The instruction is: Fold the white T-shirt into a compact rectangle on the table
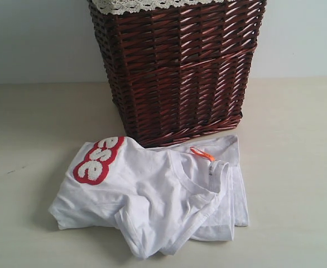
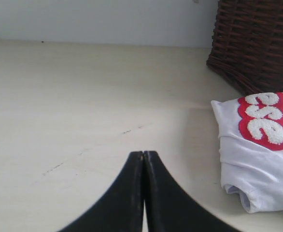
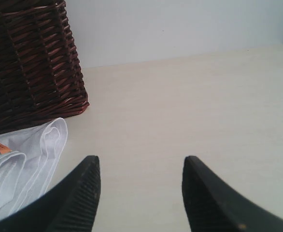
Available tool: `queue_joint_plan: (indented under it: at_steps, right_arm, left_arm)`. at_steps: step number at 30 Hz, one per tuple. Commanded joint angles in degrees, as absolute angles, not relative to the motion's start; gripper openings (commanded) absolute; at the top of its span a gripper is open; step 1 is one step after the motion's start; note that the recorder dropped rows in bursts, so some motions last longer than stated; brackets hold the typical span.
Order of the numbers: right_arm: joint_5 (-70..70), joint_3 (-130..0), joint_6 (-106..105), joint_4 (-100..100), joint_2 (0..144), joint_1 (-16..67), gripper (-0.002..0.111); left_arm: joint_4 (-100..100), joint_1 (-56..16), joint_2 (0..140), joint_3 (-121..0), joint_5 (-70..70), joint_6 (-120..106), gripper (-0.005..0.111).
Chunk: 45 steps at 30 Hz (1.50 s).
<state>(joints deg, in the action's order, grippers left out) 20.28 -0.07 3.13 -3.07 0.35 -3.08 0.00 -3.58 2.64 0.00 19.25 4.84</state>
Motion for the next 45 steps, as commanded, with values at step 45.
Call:
queue_joint_plan:
  at_steps: [45]
  right_arm:
    - [42.4,-41.2,-97.6,-76.4,91.5,11.4,0.016]
  left_arm:
    - [-0.9,-3.4,2.6,0.0,18.2,4.7,0.0]
